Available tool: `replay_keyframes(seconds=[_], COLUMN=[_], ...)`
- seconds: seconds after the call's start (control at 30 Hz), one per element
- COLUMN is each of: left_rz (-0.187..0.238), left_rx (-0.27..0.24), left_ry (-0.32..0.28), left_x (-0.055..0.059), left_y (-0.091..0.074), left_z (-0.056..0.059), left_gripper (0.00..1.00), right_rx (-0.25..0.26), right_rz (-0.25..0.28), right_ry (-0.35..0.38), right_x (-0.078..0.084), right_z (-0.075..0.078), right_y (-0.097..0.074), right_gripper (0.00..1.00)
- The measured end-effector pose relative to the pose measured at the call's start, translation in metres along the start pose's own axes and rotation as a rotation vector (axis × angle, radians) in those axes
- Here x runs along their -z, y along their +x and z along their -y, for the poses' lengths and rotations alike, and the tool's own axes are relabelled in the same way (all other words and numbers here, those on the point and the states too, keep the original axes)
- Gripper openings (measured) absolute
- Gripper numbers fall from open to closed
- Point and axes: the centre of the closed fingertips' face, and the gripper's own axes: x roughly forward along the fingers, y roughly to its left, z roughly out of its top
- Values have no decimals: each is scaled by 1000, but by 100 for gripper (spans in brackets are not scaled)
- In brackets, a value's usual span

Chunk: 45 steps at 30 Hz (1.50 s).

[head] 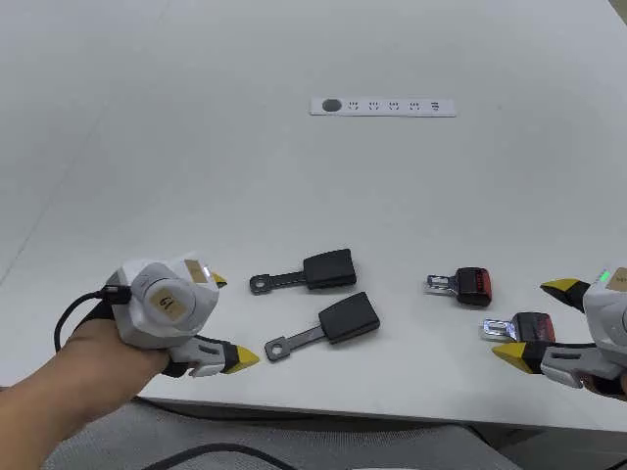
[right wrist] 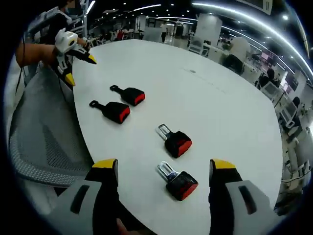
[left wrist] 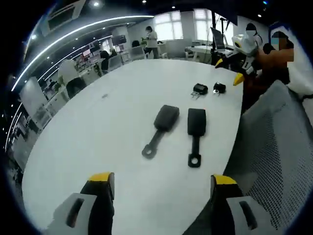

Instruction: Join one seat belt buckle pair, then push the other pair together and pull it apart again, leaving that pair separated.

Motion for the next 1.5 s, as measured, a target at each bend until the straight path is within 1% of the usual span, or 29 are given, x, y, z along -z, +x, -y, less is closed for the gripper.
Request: replay_keyframes(seconds=[0.07, 0.13, 0.17, 0.2, 0.27, 0.33, 0.37, 0.4, 0.5, 0.53, 0.67, 0.77, 0.83, 0.87, 0.9, 0.93, 0.97, 1.0, 1.07, 1.13, 1.17, 1.2, 1.23, 1.27, 1.3, 1.37, 1.43, 1.47, 1.5], left_rz=[-10, -19, -14, -12, -17, -29, -27, -23, -14, -14, -23, -30, -20, -11, 2, 19, 25, 31, 43, 70, 86, 93, 104, 108, 111, 113, 108, 97, 96], left_rx=[8, 10, 22, 26, 43, 69, 73, 71, 82, 86, 107, 119, 107, 92, 78, 65, 56, 51, 30, 15, 16, 15, 7, 2, -1, -6, 2, 9, 2], left_ry=[8, 9, 8, 10, 21, 55, 68, 74, 71, 71, 83, 76, 77, 72, 68, 57, 44, 36, 0, -27, -52, -63, -78, -84, -93, -103, -118, -125, -127], left_x=[-8, -12, -18, -19, -21, -26, -36, -40, -50, -51, -60, -65, -69, -70, -71, -72, -71, -69, -63, -61, -58, -53, -49, -46, -44, -38, -31, -26, -25], left_y=[6, 13, 20, 21, 31, 38, 38, 40, 50, 52, 63, 70, 68, 67, 65, 60, 55, 51, 38, 19, 9, 5, -3, -9, -14, -20, -23, -25, -25], left_z=[7, 7, 10, 11, 13, 17, 20, 20, 19, 19, 25, 30, 32, 31, 29, 28, 27, 26, 21, 20, 20, 16, 14, 13, 12, 11, 14, 17, 17], left_gripper=[64, 62, 61, 60, 59, 55, 54, 51, 47, 46, 45, 44, 45, 47, 52, 55, 58, 60, 64, 70, 75, 78, 82, 85, 87, 93, 100, 100, 100], right_rx=[-14, -6, -16, -16, -21, -40, -54, -77, -104, -118, -130, -133, -127, -121, -100, -94, -87, -76, -59, -37, -33, -32, -28, -20, -16, -9, -3, 2, 4], right_rz=[-16, -30, -41, -42, -54, -66, -72, -79, -105, -118, -136, -141, -131, -123, -105, -94, -78, -68, -46, -33, -19, -7, 3, 26, 39, 53, 62, 67, 70], right_ry=[-22, -22, -22, -24, -28, -37, -44, -58, -106, -120, -152, -156, -146, -138, -123, -105, -76, -61, -19, 13, 40, 54, 72, 95, 107, 122, 127, 127, 127], right_x=[5, 12, 16, 17, 23, 27, 28, 30, 38, 40, 46, 48, 44, 44, 39, 36, 33, 33, 28, 23, 23, 21, 19, 8, 6, 2, -1, -2, -3], right_z=[2, 9, 11, 12, 16, 17, 16, 13, 14, 13, 16, 19, 18, 19, 21, 20, 20, 20, 20, 19, 19, 18, 17, 15, 14, 11, 7, 7, 6], right_y=[3, 8, 10, 11, 15, 17, 18, 21, 27, 27, 30, 29, 26, 26, 23, 19, 17, 17, 9, -1, -3, -5, -7, -18, -20, -24, -25, -25, -25], right_gripper=[58, 58, 56, 55, 53, 48, 45, 43, 40, 38, 38, 38, 39, 41, 43, 46, 48, 52, 59, 66, 69, 71, 73, 75, 78, 83, 88, 91, 94])
